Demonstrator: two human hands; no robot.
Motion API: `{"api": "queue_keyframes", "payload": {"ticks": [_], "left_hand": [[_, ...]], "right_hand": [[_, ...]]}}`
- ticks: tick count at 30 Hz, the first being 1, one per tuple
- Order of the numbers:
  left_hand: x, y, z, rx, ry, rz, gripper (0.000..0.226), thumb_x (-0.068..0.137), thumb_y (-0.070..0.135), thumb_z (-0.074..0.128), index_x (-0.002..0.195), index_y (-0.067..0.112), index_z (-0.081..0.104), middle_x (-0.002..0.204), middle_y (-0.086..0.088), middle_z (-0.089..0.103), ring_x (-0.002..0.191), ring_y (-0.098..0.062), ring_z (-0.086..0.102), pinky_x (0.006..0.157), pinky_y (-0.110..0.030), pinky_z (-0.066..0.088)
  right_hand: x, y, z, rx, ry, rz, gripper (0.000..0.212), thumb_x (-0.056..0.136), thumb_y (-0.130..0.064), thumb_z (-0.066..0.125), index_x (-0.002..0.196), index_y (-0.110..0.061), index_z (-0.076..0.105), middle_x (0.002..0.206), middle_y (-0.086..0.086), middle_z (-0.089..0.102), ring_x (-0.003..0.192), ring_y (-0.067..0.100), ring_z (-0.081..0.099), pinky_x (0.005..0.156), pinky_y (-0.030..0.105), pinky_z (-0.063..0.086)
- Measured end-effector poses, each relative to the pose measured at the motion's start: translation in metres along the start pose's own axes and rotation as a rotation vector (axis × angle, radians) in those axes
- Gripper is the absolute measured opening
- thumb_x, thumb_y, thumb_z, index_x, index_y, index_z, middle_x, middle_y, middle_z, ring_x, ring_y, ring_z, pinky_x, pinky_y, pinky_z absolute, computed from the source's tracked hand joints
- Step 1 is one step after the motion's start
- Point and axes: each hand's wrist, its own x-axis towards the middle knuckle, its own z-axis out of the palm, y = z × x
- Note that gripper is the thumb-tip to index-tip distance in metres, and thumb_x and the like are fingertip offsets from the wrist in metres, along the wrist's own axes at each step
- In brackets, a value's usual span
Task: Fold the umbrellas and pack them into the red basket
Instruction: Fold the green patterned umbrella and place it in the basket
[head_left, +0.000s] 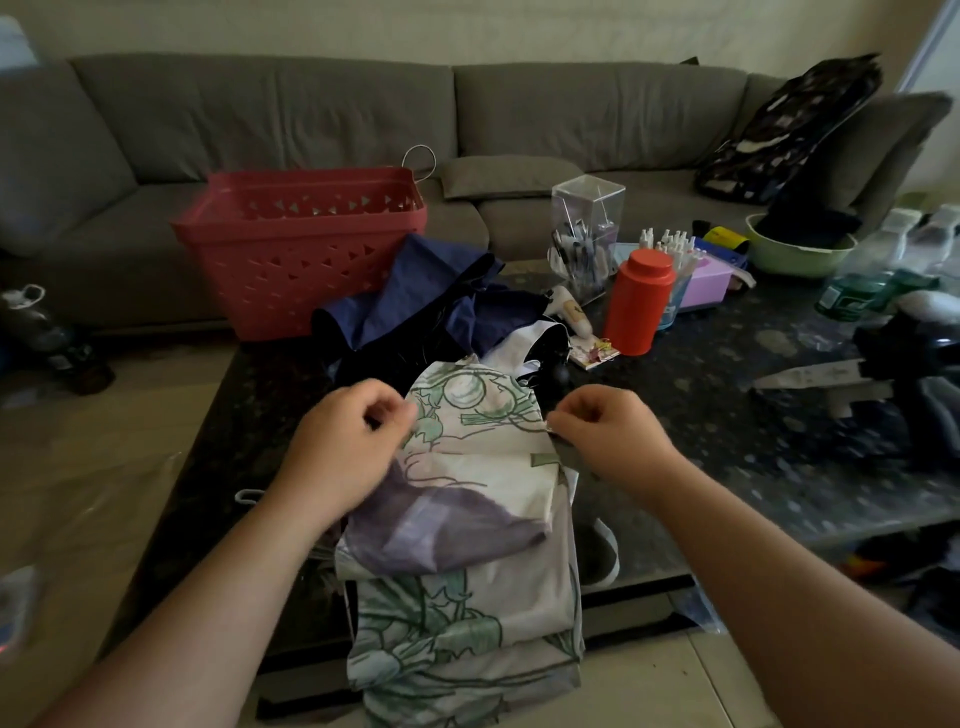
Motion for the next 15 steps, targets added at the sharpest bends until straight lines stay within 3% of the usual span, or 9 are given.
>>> {"api": "queue_keyframes", "payload": {"ticks": [3, 6, 8, 10, 13, 15], "left_hand": [[0.019, -0.023, 0.010, -0.034, -0.072, -0.283, 0.023, 0.093, 0.046, 0.071, 0.114, 0.034, 0.069, 0.110, 0.009, 0.071, 0.104, -0.017, 0.068, 0.094, -0.040, 0.057], [0.027, -0.033, 0.027, -0.098, -0.163, -0.362, 0.041, 0.092, 0.046, 0.074, 0.130, 0.031, 0.068, 0.107, 0.006, 0.076, 0.101, -0.018, 0.072, 0.096, -0.040, 0.058], [0.029, -0.032, 0.031, -0.161, -0.176, -0.351, 0.032, 0.093, 0.035, 0.076, 0.124, 0.033, 0.067, 0.093, 0.007, 0.078, 0.080, -0.012, 0.073, 0.079, -0.033, 0.057], [0.030, -0.033, 0.031, -0.260, -0.184, -0.348, 0.016, 0.094, 0.021, 0.077, 0.110, 0.023, 0.073, 0.086, 0.001, 0.081, 0.067, -0.010, 0.072, 0.071, -0.030, 0.054], [0.029, -0.030, 0.024, -0.455, -0.217, -0.364, 0.021, 0.091, -0.003, 0.073, 0.101, 0.014, 0.079, 0.090, -0.003, 0.082, 0.086, -0.021, 0.079, 0.077, -0.032, 0.061], [0.029, -0.024, 0.017, -0.545, -0.213, -0.385, 0.029, 0.086, -0.014, 0.069, 0.098, 0.011, 0.078, 0.088, -0.006, 0.081, 0.088, -0.027, 0.076, 0.074, -0.031, 0.060]], "right_hand": [[0.017, 0.010, 0.016, 0.143, 0.004, 0.149, 0.008, 0.090, -0.023, 0.074, 0.083, -0.025, 0.079, 0.080, -0.006, 0.077, 0.078, 0.017, 0.073, 0.068, 0.034, 0.061], [0.027, 0.013, 0.031, 0.149, -0.066, 0.187, 0.006, 0.089, -0.029, 0.076, 0.085, -0.025, 0.078, 0.089, 0.000, 0.078, 0.086, 0.019, 0.074, 0.085, 0.043, 0.064], [0.029, 0.012, 0.036, 0.149, -0.093, 0.194, 0.006, 0.087, -0.029, 0.078, 0.085, -0.024, 0.077, 0.094, 0.002, 0.078, 0.091, 0.022, 0.074, 0.087, 0.043, 0.063], [0.030, 0.010, 0.037, 0.223, -0.113, 0.214, 0.003, 0.087, -0.024, 0.080, 0.085, -0.022, 0.079, 0.094, 0.005, 0.079, 0.090, 0.022, 0.074, 0.082, 0.039, 0.063], [0.030, 0.005, 0.034, 0.306, -0.120, 0.207, 0.003, 0.087, -0.018, 0.083, 0.087, -0.016, 0.082, 0.088, 0.008, 0.080, 0.076, 0.017, 0.074, 0.071, 0.032, 0.062], [0.029, -0.001, 0.030, 0.407, -0.098, 0.189, 0.003, 0.088, -0.012, 0.082, 0.089, -0.010, 0.081, 0.081, 0.006, 0.078, 0.064, 0.012, 0.070, 0.062, 0.027, 0.061]]}}
